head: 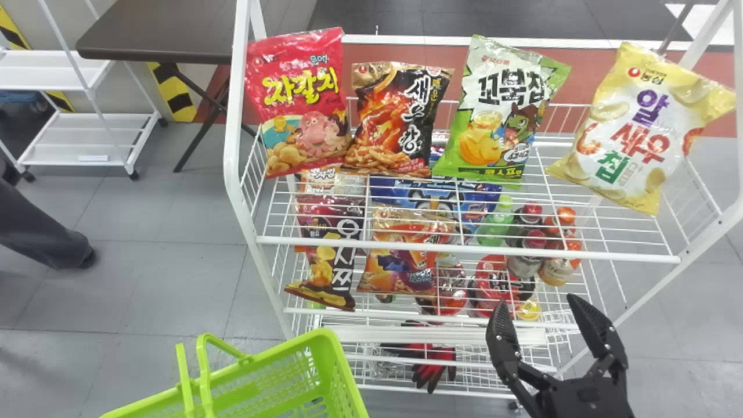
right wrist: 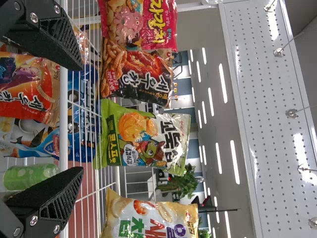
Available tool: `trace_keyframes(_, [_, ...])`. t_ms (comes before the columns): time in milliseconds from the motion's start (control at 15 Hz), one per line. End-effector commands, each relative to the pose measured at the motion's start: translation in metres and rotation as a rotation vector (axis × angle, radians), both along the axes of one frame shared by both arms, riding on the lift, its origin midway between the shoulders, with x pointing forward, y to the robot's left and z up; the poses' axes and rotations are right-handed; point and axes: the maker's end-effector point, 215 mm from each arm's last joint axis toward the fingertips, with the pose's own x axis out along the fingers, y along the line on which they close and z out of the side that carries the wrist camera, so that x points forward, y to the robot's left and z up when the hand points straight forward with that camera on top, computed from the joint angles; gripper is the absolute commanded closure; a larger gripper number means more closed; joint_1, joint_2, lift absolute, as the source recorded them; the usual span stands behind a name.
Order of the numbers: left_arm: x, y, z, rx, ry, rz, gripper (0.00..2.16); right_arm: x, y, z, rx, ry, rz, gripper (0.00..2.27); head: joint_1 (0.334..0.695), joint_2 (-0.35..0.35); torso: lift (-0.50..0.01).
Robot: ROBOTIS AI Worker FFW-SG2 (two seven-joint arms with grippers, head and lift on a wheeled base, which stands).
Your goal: Hold basket handle with left hand then pick Gkobukchip with right hand and place into basket
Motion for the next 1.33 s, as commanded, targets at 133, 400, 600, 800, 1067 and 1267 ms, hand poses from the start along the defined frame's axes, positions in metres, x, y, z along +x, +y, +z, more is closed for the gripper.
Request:
trace_keyframes(133, [0.000,0.000,-0.001,0.002,0.002,0.000,2.15,0.000,0.001,0.001,0.001,-0.002,0.001,0.09,0.695,0.003,0.000])
trace_keyframes(400, [0.000,0.000,-0.001,0.002,0.004,0.000,2.15,0.000,0.001,0.002,-0.001,-0.003,0.003,0.09,0.695,0.005,0.000])
trace_keyframes(600, [0.000,0.000,-0.002,0.003,0.005,-0.001,2.15,0.002,0.002,0.002,-0.001,-0.005,0.003,0.08,0.695,0.004,0.000])
trace_keyframes(800, [0.001,0.000,-0.002,0.003,0.004,0.000,2.15,0.022,-0.001,0.007,-0.015,0.002,0.002,0.08,0.695,0.006,0.000])
trace_keyframes(1067, [0.001,0.002,-0.002,0.007,0.006,-0.003,2.15,0.068,-0.006,0.009,-0.043,0.045,0.003,0.07,0.695,-0.002,0.000])
trace_keyframes(1267, [0.002,0.003,-0.002,0.009,0.003,-0.003,2.15,0.107,-0.008,0.009,-0.051,0.086,0.002,0.07,0.695,-0.005,0.000])
